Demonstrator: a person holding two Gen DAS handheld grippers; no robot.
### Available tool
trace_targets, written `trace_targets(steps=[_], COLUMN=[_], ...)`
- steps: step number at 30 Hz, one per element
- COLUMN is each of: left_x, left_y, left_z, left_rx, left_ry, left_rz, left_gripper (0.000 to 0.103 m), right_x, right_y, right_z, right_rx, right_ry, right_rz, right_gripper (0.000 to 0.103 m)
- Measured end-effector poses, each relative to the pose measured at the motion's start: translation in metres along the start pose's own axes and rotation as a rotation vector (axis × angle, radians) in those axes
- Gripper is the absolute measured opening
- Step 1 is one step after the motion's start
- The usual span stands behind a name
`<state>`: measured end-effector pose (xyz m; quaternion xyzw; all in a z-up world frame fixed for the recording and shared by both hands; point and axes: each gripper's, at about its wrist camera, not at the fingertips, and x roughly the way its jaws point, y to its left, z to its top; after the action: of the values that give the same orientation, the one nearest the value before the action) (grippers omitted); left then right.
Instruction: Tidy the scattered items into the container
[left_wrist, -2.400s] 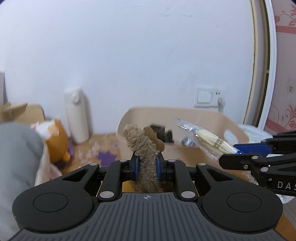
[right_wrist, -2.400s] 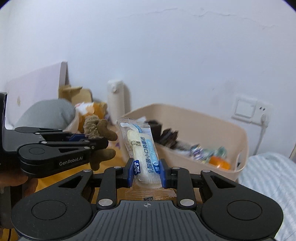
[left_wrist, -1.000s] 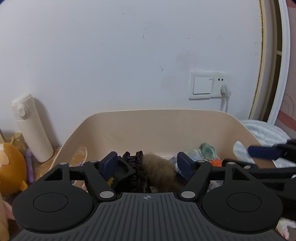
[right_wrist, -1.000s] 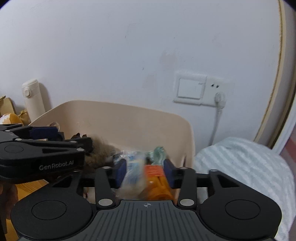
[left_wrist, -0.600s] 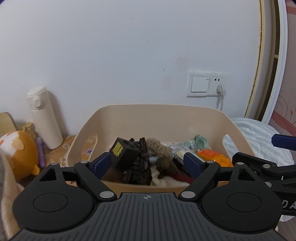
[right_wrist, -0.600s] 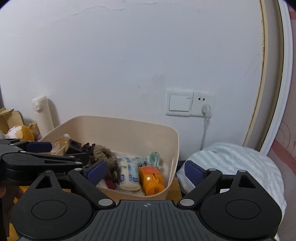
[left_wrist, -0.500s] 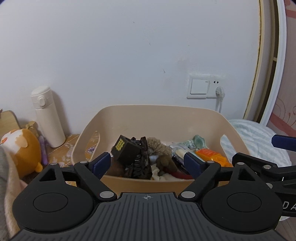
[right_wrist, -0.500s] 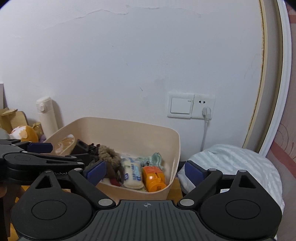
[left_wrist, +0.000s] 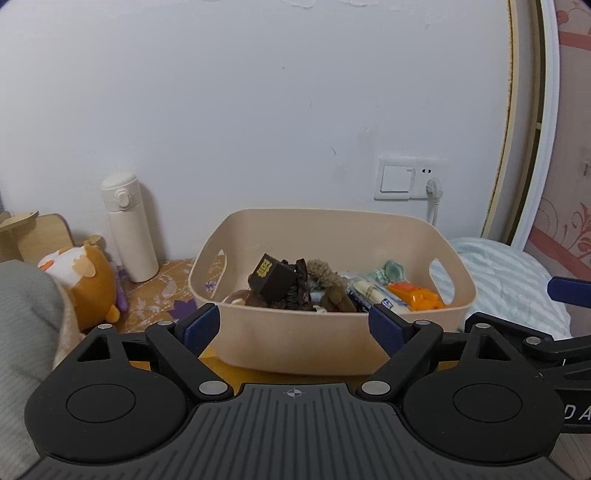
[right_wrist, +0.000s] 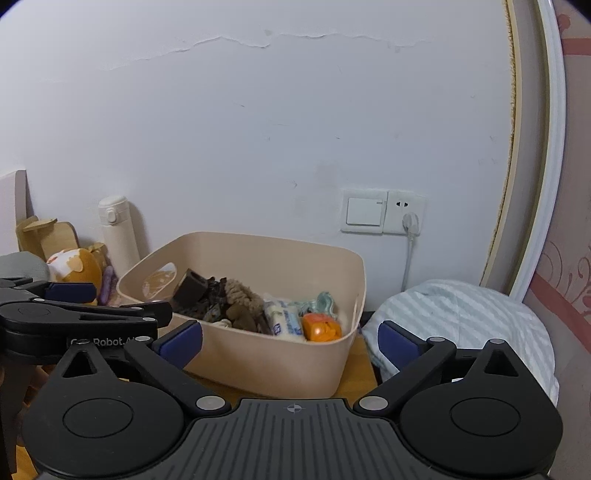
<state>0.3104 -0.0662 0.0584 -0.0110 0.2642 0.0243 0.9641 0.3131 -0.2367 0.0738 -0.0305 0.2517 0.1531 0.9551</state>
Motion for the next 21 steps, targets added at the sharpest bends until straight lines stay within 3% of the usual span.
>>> trace_targets(steps=[21], left_x=[-0.114], left_y=[0.013], left_z=[-0.072], left_rx=[-0.058], left_ry=[-0.022], left_rz=[-0.063], left_gripper=[0.089], right_x=[-0.11], right_y=[0.029], right_z=[-0.058], right_rx=[0.067], right_ry=[-0.072], right_rz=[0.03], right_gripper=[0.103])
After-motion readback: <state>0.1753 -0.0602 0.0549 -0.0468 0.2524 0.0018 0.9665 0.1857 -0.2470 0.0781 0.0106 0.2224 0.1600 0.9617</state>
